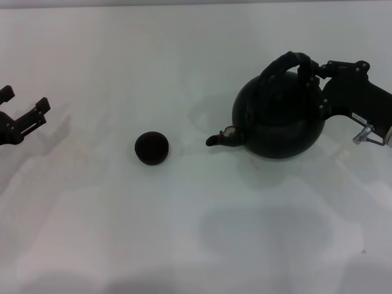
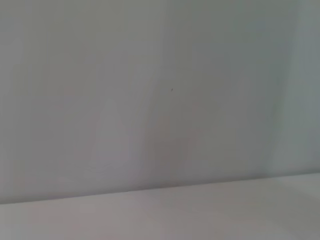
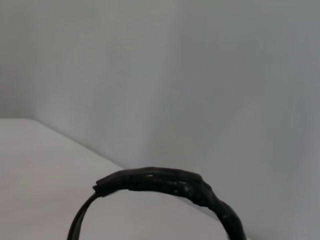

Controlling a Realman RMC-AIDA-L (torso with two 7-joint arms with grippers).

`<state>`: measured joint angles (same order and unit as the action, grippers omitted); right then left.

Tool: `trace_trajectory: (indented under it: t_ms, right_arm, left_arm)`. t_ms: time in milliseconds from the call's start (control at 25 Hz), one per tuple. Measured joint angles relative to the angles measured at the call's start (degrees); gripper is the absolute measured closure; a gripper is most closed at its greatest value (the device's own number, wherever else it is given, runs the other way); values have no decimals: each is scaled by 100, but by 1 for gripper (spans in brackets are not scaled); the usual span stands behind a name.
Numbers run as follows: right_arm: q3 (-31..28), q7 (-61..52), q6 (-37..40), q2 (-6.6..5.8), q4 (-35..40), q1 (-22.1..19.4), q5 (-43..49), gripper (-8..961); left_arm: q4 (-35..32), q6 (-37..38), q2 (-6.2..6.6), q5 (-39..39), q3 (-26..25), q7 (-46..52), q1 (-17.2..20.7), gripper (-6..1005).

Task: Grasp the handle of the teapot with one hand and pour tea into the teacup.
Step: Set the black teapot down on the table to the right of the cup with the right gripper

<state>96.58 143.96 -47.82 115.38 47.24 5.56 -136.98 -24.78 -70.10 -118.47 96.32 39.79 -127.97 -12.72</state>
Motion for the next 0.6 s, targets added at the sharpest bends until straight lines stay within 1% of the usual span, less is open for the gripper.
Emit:
trace_trajectory:
  t_ms: [200,600]
  right_arm:
    - [-25,250,-203,10,-132,27,-39,843]
    - [-77,332,-234,14,-285,123,-48,844]
  left_arm:
    - [0,20,0,0,3,0,1,135]
    - [0,85,0,0,3,0,-12,135]
